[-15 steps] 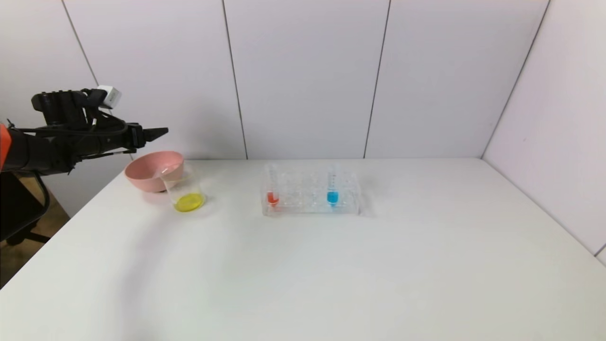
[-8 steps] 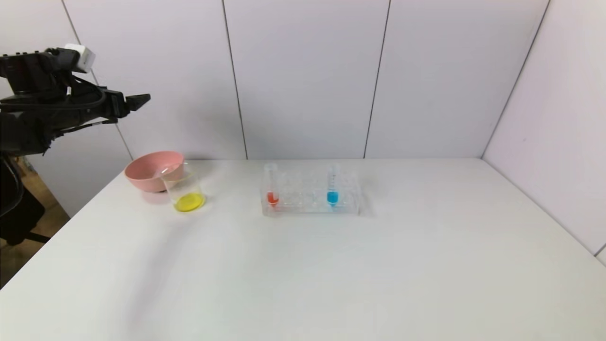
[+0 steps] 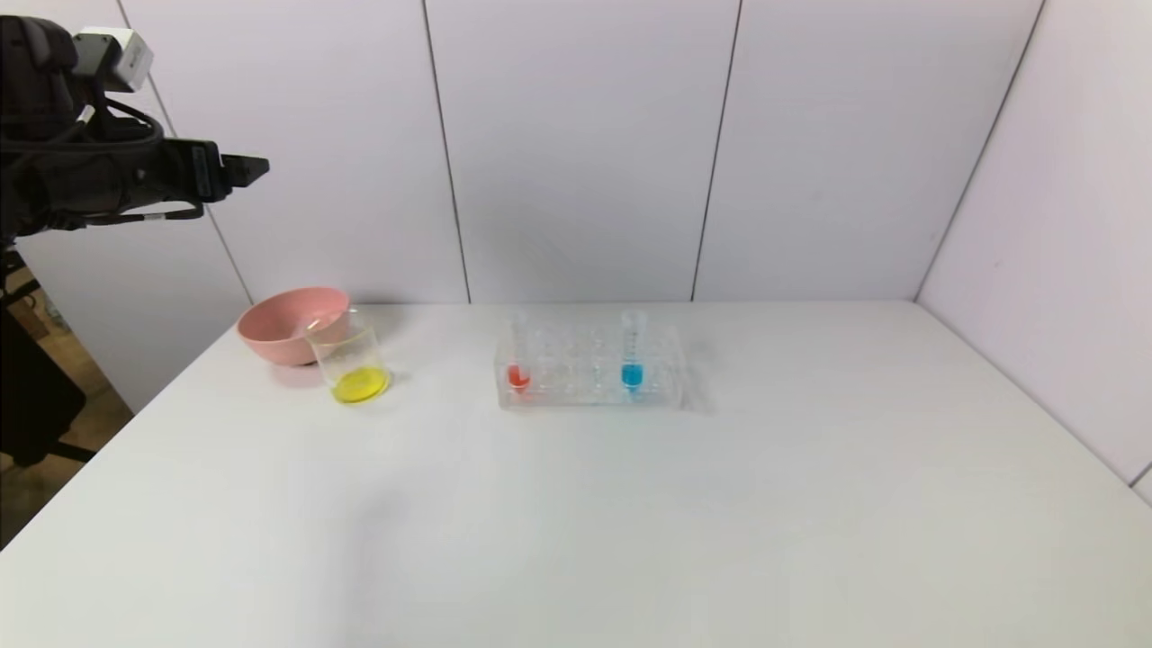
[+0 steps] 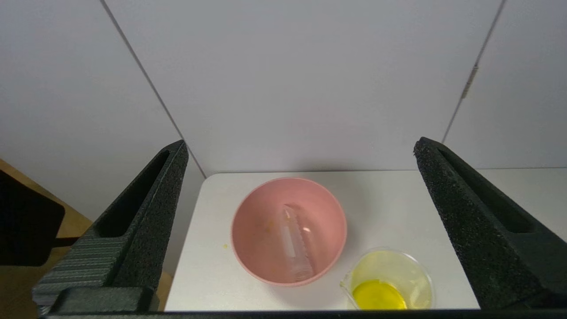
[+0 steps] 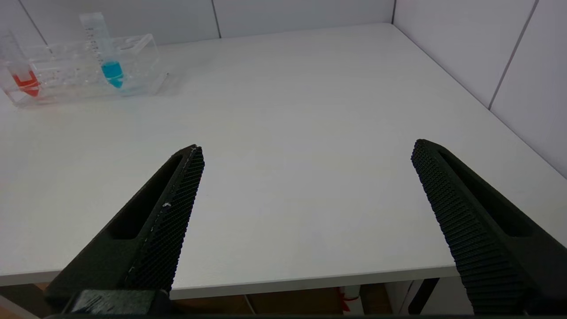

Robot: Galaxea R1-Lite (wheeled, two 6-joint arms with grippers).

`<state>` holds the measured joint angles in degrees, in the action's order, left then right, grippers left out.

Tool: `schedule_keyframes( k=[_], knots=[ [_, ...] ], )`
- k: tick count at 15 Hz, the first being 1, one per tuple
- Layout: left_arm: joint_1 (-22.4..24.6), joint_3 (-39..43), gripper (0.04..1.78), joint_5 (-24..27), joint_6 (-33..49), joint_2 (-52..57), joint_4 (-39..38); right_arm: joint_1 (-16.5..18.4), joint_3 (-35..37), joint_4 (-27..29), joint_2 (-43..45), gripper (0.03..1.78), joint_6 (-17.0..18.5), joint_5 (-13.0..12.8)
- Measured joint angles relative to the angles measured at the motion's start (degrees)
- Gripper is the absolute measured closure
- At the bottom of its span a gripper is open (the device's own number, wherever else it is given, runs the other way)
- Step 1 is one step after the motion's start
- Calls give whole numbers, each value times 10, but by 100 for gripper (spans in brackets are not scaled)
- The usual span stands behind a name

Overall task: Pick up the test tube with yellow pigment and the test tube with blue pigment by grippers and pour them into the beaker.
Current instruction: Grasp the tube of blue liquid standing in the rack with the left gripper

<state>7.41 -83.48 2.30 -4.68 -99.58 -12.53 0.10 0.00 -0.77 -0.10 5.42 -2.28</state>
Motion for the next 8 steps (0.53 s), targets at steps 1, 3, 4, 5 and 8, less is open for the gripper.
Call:
schedule_keyframes(
  k=[1, 3, 4, 5, 8],
  knots=[
    [-8, 12, 4, -1, 14, 13, 0, 0, 0, 0, 0, 10, 0, 0],
    [-25, 37, 4, -2, 46, 37, -1, 0, 0, 0, 0, 10, 0, 0],
    [-40, 48, 4, -4, 71, 47, -4, 0, 0, 0, 0, 10, 0, 0],
    [-57, 61, 4, -5, 100, 57, -10, 0, 0, 0, 0, 10, 0, 0],
    [-104, 115, 4, -5, 154, 84, -31, 0, 0, 0, 0, 10, 0, 0]
  ],
)
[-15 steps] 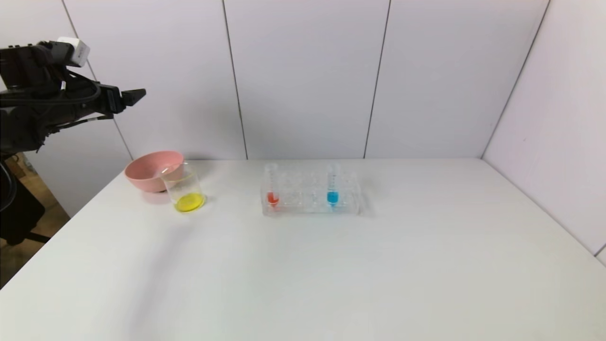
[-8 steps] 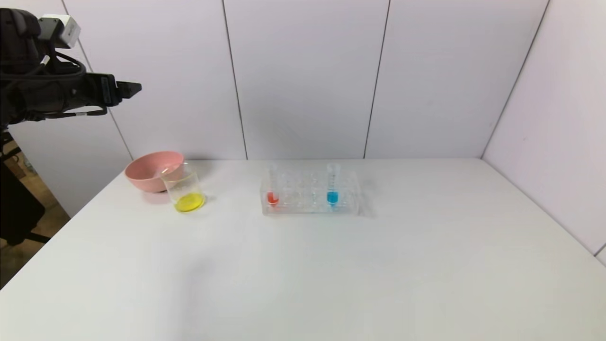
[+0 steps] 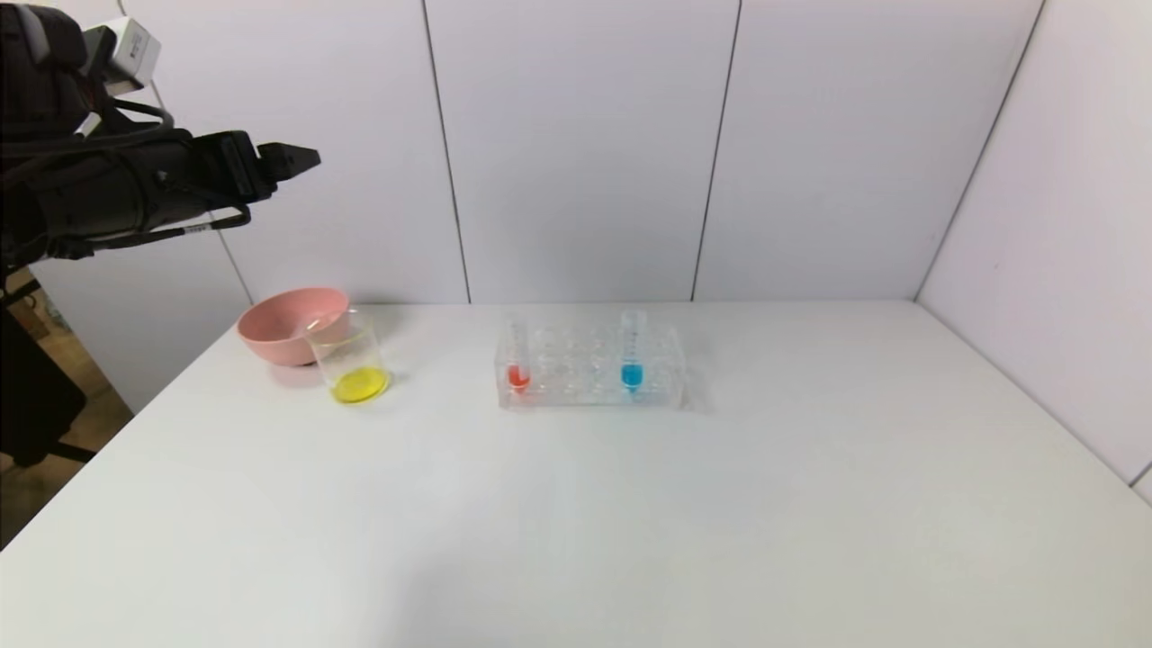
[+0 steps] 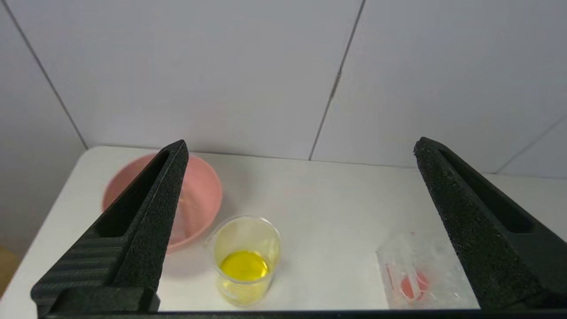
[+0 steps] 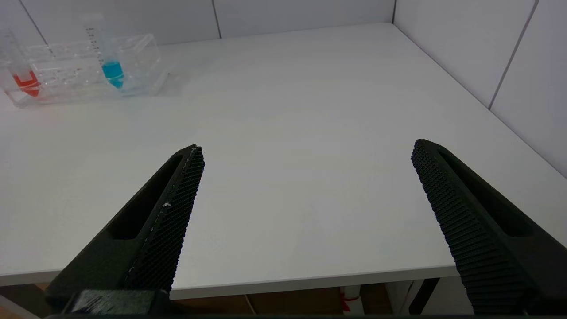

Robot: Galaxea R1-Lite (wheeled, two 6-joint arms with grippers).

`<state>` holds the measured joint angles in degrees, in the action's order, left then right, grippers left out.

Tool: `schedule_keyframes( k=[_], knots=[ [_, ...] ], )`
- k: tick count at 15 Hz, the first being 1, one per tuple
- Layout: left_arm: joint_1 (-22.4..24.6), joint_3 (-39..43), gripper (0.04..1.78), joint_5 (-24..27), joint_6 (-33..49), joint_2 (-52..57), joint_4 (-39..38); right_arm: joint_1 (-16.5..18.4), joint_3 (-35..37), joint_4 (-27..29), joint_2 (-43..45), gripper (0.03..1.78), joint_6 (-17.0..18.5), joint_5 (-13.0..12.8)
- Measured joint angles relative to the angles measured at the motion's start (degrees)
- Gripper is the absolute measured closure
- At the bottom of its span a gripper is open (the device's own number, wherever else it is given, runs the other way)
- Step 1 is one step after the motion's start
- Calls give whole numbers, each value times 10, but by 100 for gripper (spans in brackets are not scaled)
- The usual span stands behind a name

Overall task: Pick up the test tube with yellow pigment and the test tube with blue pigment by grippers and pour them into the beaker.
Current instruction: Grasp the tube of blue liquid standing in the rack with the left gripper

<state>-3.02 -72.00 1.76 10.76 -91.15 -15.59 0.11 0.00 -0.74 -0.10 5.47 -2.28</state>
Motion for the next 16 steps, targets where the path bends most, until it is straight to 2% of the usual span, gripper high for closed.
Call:
schedule_keyframes(
  k=[8, 12, 16],
  knots=[
    [-191, 170, 4, -10, 21, 76, -94, 0, 0, 0, 0, 10, 0, 0],
    [-286, 211, 4, -54, 20, 79, -121, 0, 0, 0, 0, 10, 0, 0],
    [-330, 220, 4, -97, 19, 28, -188, 0, 0, 0, 0, 10, 0, 0]
  ],
)
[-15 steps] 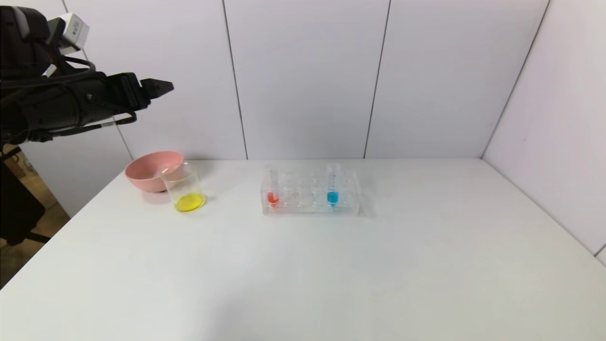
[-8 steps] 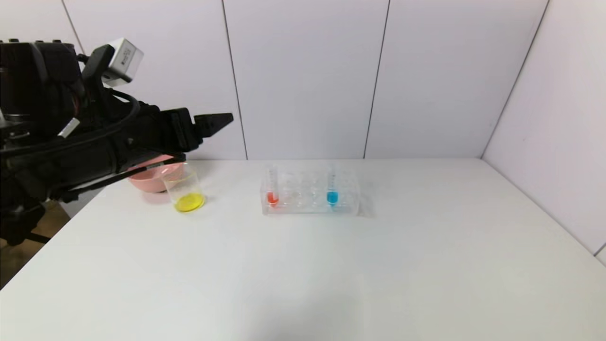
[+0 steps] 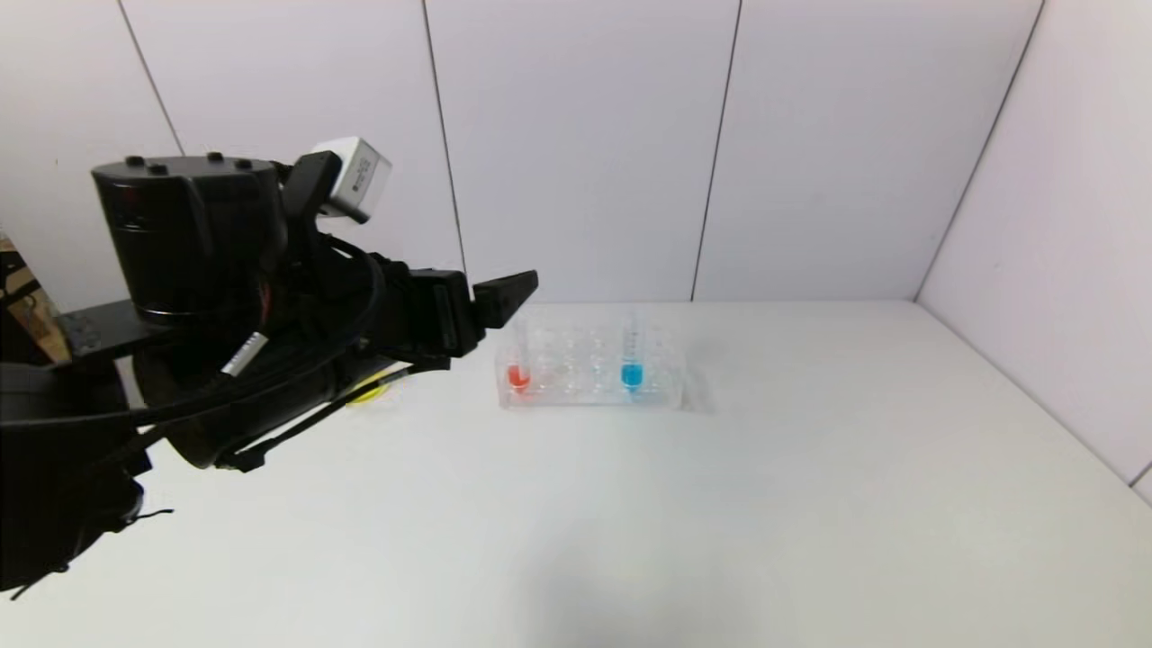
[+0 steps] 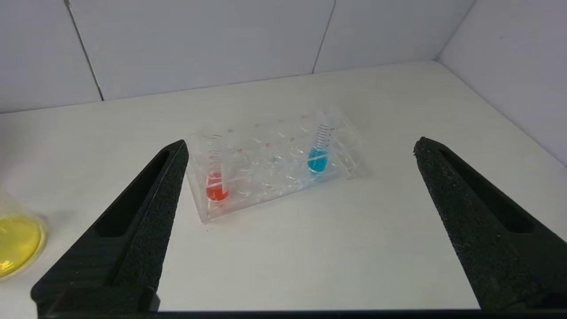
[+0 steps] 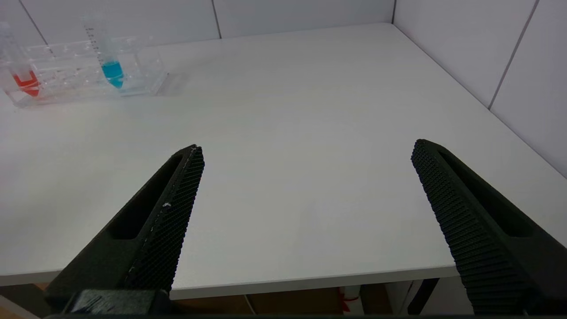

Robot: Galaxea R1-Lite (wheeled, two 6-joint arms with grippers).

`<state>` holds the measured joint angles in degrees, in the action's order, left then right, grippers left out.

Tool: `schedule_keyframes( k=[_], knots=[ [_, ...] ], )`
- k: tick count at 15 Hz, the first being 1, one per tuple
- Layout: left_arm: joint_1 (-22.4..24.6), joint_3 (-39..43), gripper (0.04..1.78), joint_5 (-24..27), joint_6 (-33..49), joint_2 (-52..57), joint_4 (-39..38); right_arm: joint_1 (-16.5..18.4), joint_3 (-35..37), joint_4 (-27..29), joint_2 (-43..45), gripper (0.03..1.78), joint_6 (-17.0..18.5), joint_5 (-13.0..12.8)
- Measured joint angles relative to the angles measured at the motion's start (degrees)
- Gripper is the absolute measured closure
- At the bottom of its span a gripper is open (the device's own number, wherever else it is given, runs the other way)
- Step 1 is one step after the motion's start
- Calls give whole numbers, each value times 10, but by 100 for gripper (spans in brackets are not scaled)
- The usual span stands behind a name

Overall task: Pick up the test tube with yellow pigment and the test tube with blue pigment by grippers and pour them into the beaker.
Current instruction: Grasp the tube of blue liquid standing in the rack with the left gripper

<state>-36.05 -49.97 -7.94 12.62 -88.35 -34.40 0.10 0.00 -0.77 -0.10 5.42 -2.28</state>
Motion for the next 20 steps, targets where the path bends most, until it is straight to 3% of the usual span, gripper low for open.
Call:
schedule_keyframes(
  k=[4, 7, 20],
  knots=[
    [-37, -11, 4, -49, -12, -93, -96, 0, 0, 0, 0, 10, 0, 0],
    [-53, -38, 4, -57, -30, -170, -170, 0, 0, 0, 0, 10, 0, 0],
    [-58, -267, 4, -84, -45, -427, -134, 0, 0, 0, 0, 10, 0, 0]
  ],
)
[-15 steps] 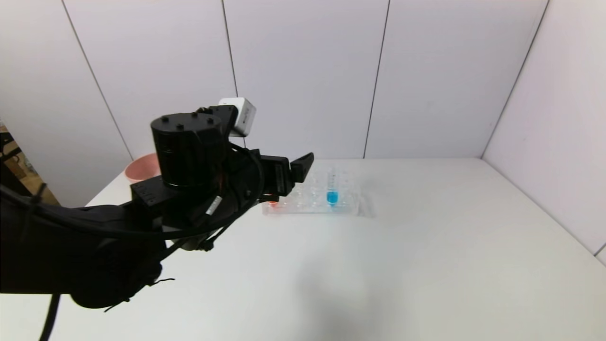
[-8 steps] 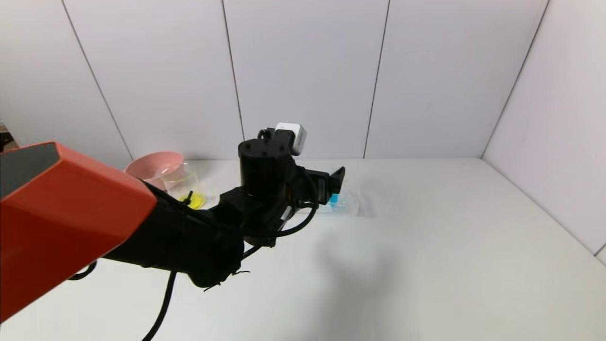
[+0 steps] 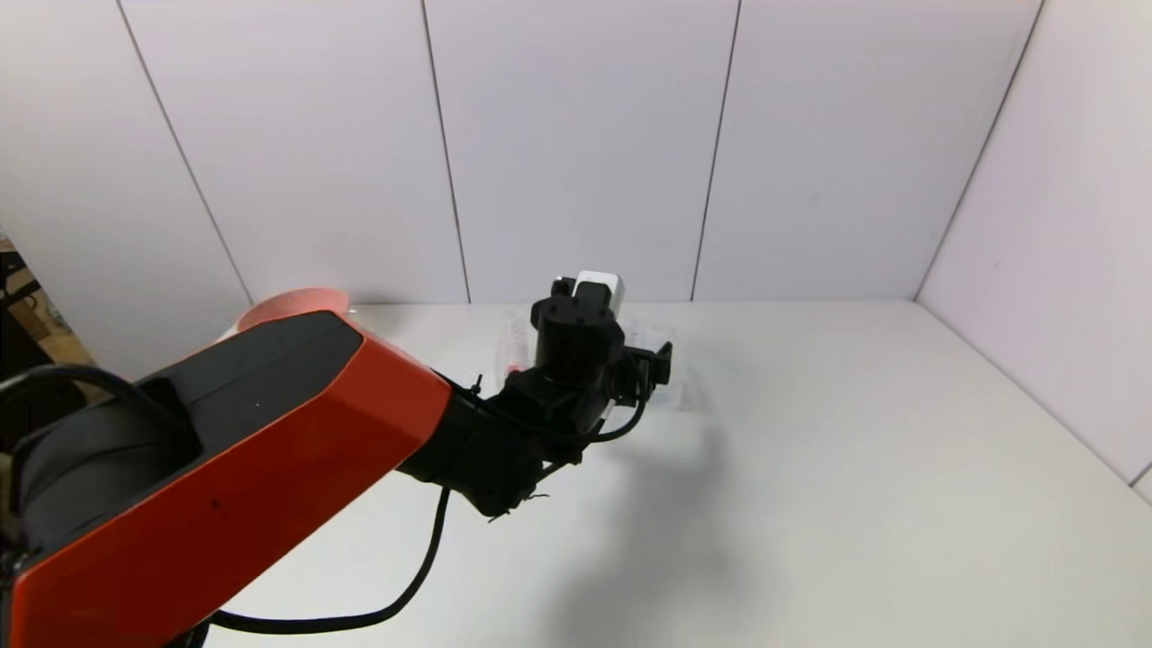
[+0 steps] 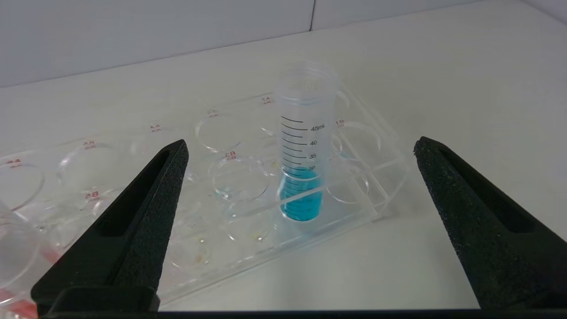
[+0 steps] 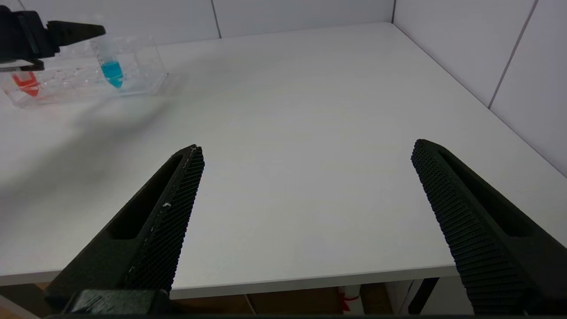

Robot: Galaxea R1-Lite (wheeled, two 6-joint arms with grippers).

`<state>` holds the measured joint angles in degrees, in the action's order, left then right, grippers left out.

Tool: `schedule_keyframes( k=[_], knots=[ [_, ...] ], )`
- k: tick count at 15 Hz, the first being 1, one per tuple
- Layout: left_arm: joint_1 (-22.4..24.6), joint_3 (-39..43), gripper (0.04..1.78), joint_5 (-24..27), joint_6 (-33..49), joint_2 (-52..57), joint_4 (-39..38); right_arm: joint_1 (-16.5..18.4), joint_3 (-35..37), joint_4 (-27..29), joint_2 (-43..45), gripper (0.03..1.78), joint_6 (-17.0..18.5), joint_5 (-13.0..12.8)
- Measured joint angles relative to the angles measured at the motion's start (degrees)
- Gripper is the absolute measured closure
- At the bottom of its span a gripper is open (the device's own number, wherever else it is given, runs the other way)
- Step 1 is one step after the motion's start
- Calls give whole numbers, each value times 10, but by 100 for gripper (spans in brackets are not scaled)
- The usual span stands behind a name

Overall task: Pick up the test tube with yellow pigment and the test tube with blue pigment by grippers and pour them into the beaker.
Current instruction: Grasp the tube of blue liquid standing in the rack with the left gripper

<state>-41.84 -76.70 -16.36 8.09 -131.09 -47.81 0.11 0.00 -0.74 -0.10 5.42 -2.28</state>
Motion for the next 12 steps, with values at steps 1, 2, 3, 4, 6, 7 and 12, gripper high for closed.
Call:
schedule_keyframes(
  k=[1, 2, 3, 4, 6, 7, 12],
  knots=[
    [5, -17, 4, -1, 0, -13, 5, 0, 0, 0, 0, 10, 0, 0],
    [9, -34, 4, -2, 0, -24, 12, 0, 0, 0, 0, 10, 0, 0],
    [11, -50, 4, -6, 0, -35, 18, 0, 0, 0, 0, 10, 0, 0],
    [11, -64, 4, -10, 0, -45, 20, 0, 0, 0, 0, 10, 0, 0],
    [12, -91, 4, -19, 0, -62, 28, 0, 0, 0, 0, 10, 0, 0],
    [15, -105, 4, -20, 1, -70, 36, 0, 0, 0, 0, 10, 0, 0],
    [17, -130, 4, -22, 1, -87, 51, 0, 0, 0, 0, 10, 0, 0]
  ],
)
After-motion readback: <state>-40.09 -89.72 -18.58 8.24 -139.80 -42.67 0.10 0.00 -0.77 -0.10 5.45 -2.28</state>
